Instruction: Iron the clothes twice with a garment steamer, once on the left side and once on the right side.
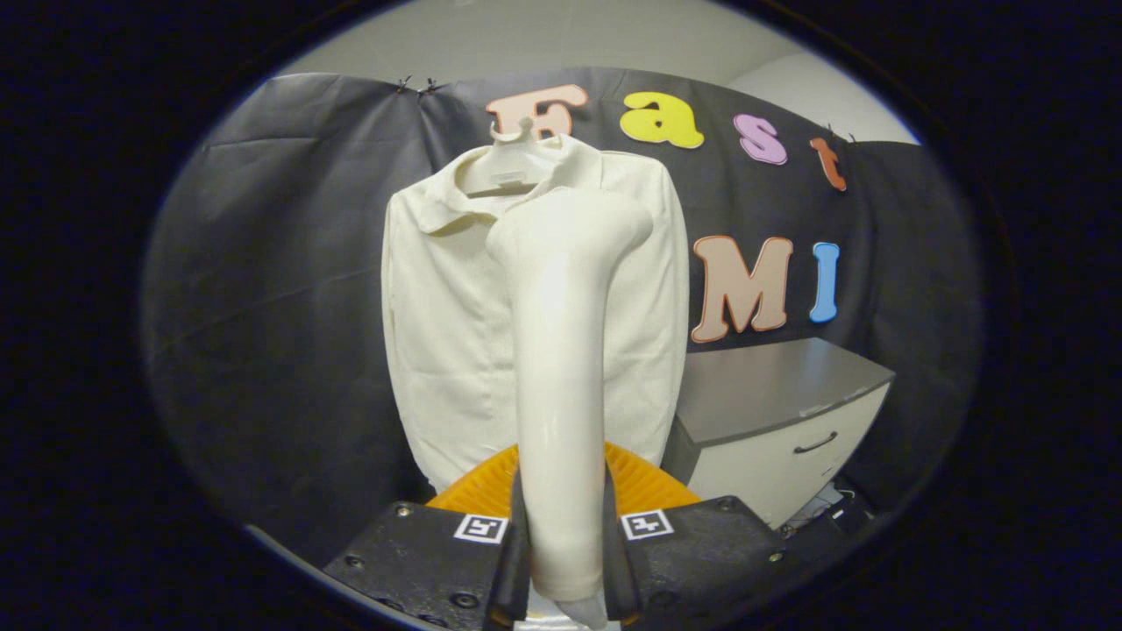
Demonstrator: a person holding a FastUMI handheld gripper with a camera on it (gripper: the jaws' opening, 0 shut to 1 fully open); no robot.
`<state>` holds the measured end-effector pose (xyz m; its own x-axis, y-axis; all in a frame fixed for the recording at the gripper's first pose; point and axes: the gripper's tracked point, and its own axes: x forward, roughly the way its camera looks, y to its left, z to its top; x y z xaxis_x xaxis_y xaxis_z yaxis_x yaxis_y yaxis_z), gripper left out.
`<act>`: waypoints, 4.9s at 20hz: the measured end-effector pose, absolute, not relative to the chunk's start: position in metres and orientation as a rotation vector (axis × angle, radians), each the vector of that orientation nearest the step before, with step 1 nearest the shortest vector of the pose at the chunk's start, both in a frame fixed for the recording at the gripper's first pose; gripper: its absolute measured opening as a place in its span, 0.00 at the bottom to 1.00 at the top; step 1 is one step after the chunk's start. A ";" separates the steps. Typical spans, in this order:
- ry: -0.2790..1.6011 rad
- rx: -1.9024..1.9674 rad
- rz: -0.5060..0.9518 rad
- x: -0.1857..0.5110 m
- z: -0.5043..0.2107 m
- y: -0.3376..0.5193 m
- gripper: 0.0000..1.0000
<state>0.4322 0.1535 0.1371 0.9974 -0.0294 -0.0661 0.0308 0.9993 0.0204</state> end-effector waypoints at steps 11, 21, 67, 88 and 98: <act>0.046 0.027 0.039 0.533 0.114 0.135 0.33; 0.211 0.069 0.064 0.564 0.015 0.119 0.33; 0.076 0.156 -0.142 0.229 0.076 0.120 0.33; -0.030 0.129 -0.050 0.123 0.101 0.039 0.33; -0.018 0.155 -0.042 0.121 0.106 0.041 0.32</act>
